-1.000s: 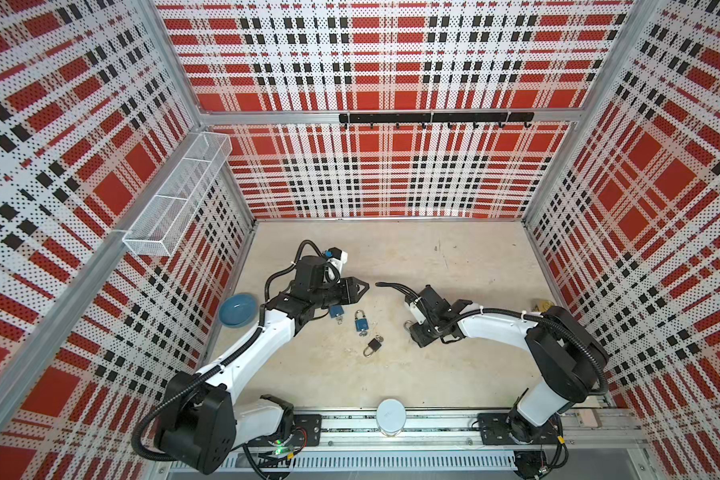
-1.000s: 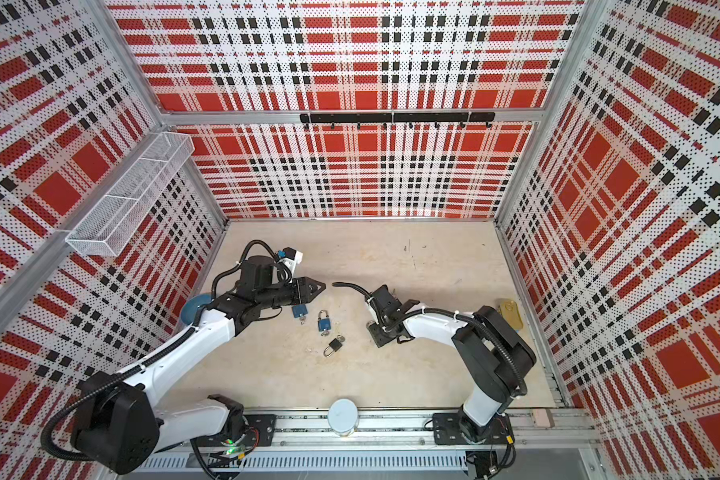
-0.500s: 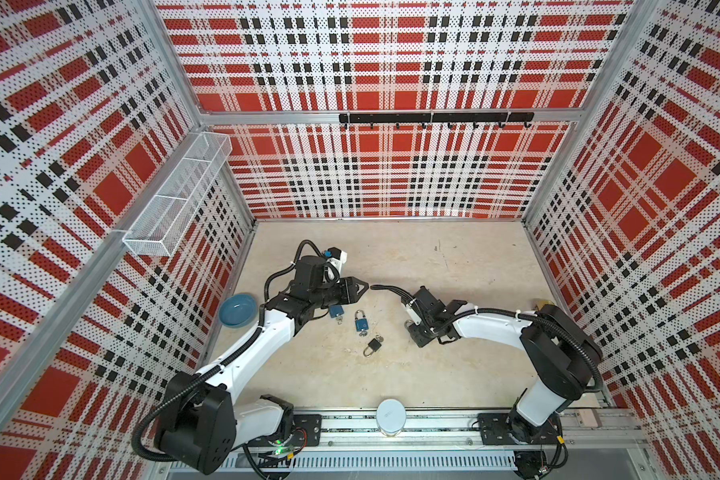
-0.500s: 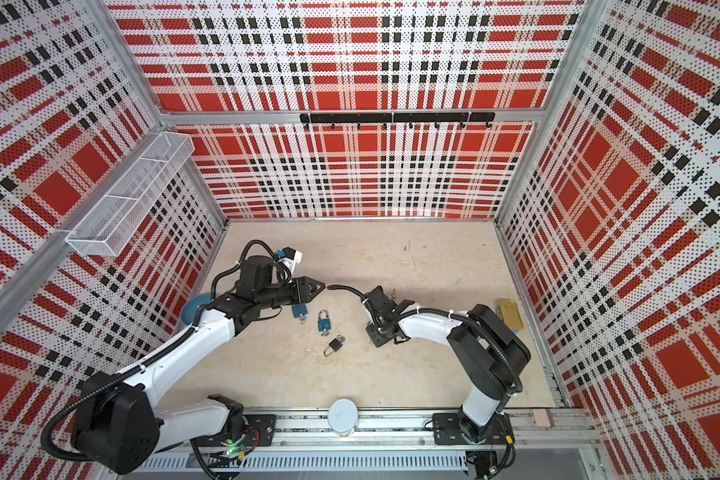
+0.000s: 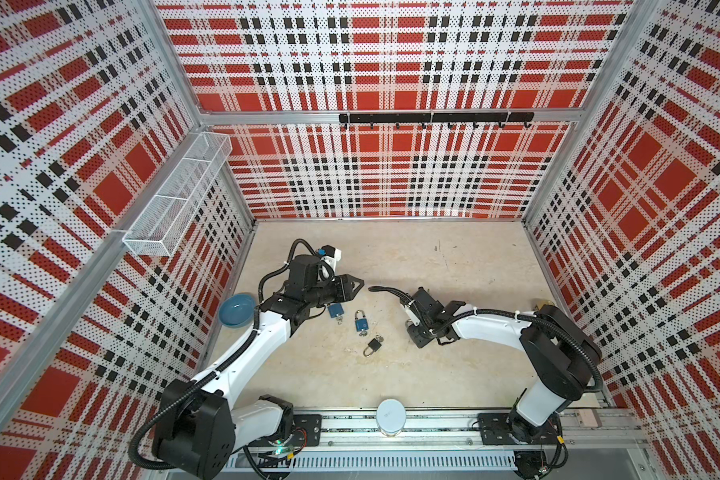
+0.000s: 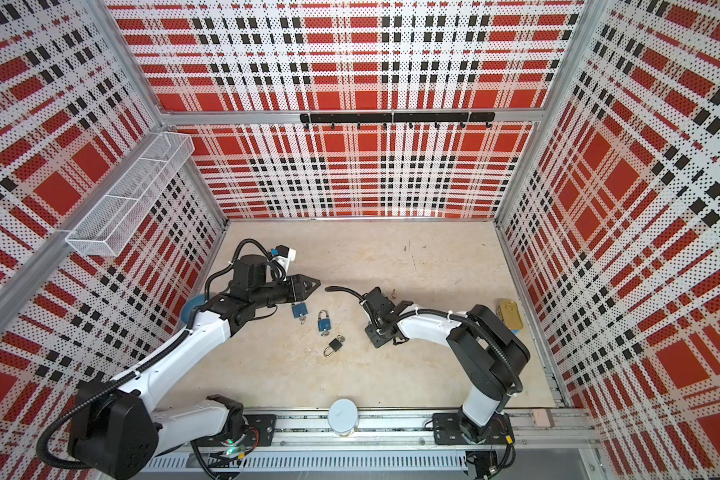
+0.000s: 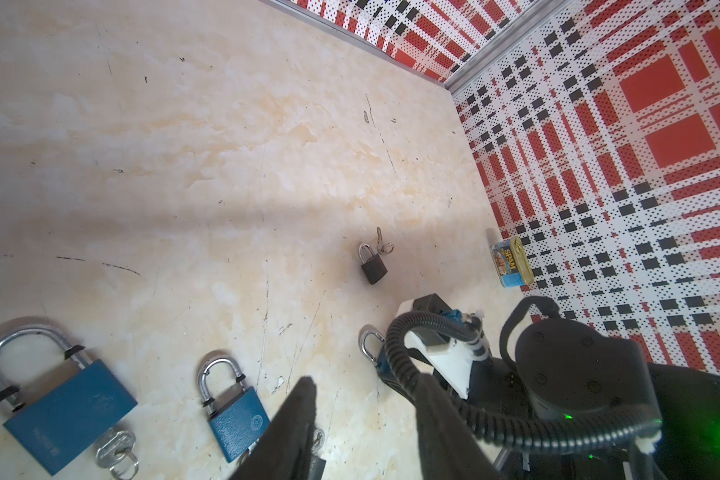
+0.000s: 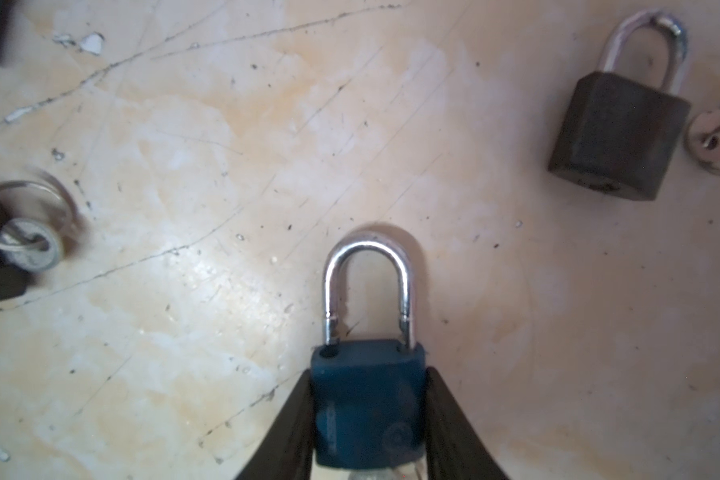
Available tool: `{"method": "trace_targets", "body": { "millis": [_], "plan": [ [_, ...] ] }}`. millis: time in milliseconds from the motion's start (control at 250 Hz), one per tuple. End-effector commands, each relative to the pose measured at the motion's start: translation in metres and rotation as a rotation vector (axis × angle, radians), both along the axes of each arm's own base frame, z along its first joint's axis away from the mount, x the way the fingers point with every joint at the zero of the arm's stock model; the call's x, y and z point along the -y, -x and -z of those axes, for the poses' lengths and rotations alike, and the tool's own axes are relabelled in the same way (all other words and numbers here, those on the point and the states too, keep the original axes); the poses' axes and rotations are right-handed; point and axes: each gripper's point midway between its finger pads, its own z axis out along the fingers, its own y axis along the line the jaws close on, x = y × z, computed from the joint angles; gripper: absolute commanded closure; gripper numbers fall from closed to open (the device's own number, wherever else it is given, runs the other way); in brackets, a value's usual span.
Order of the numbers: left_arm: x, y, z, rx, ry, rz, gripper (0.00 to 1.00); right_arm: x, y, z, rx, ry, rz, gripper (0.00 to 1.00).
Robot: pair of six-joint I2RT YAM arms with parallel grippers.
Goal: Lock with the key
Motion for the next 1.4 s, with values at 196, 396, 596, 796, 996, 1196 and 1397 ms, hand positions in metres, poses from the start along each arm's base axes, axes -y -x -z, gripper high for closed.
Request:
{"method": "trace_targets", "body": {
  "millis": [196,396,596,796,996,1196,1397],
  "plan": [
    [0.012,0.001,0.006,-0.015,-0.014,0.048,0.61,-0.016,-0.007,-0.072,0.099,-0.089,-0.079,0.77],
    [0.039,0.005,0.015,-0.04,-0.002,0.116,0.63,-0.023,-0.008,-0.106,0.14,-0.156,-0.096,0.77],
    [0.07,0.017,0.007,-0.038,0.082,0.234,0.58,-0.03,-0.003,-0.133,0.16,-0.23,-0.116,0.78],
    [0.096,0.028,0.0,-0.047,0.135,0.347,0.51,-0.037,0.0,-0.148,0.162,-0.287,-0.134,0.8],
    [0.107,0.029,0.002,-0.073,0.204,0.395,0.5,-0.042,0.002,-0.158,0.166,-0.328,-0.144,0.81],
    [0.112,0.027,0.014,-0.111,0.213,0.41,0.52,-0.043,0.003,-0.162,0.169,-0.339,-0.15,0.82],
    [0.117,0.029,0.02,-0.136,0.236,0.435,0.56,-0.044,0.004,-0.164,0.166,-0.348,-0.151,0.82]
  ]
}}
